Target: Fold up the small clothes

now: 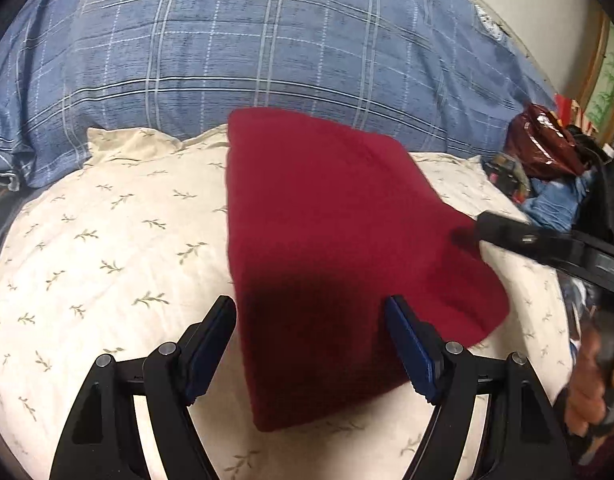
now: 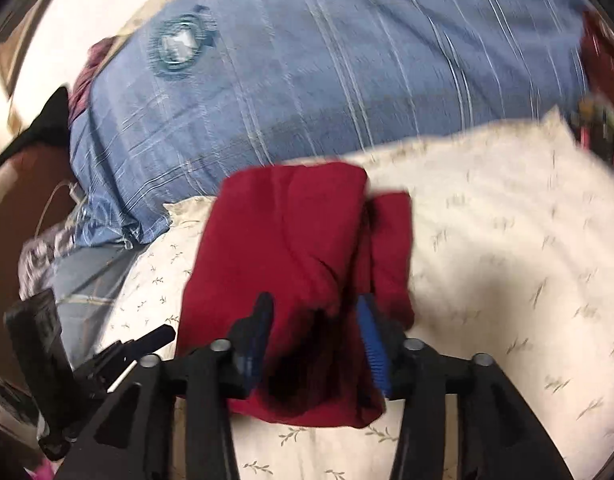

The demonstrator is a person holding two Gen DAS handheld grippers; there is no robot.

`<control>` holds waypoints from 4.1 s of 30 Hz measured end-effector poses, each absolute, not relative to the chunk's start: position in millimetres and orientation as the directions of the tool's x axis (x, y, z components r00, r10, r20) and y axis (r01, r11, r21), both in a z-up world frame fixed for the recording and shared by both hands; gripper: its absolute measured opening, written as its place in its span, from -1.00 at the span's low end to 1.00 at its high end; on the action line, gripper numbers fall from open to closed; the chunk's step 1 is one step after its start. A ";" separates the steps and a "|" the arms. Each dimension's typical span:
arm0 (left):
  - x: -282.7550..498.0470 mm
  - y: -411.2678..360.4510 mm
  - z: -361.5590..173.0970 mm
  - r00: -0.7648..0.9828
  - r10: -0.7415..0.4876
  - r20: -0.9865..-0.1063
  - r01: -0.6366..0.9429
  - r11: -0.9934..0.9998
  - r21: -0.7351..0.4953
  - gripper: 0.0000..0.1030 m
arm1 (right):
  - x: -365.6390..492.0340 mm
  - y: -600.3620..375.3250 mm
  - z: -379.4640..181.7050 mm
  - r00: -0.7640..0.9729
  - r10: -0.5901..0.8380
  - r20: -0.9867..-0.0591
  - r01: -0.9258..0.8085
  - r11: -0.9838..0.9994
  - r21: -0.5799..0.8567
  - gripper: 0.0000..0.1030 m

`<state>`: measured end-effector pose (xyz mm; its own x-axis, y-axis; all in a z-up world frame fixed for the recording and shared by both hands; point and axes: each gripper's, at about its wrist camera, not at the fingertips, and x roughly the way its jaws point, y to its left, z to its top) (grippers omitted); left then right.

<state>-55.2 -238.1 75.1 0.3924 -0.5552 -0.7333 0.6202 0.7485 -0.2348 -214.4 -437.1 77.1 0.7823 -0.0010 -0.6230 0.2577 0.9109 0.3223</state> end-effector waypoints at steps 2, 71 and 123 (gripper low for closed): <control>-52.9 -240.4 75.2 0.409 -0.538 -0.737 0.607 0.764 -0.220 0.48 | -205.7 -426.8 80.3 0.785 0.014 -0.620 0.216 0.931 0.295 -0.02; -33.3 -179.1 84.8 0.181 -0.662 -0.727 0.585 0.667 -0.461 0.13 | -181.0 -404.9 52.7 0.725 0.361 -0.586 0.065 0.812 0.581 -0.10; -210.3 -122.0 137.4 0.645 -0.378 -0.665 0.405 0.906 -0.122 0.42 | -286.4 -318.5 67.7 0.796 -0.063 -0.601 0.218 0.958 0.188 0.48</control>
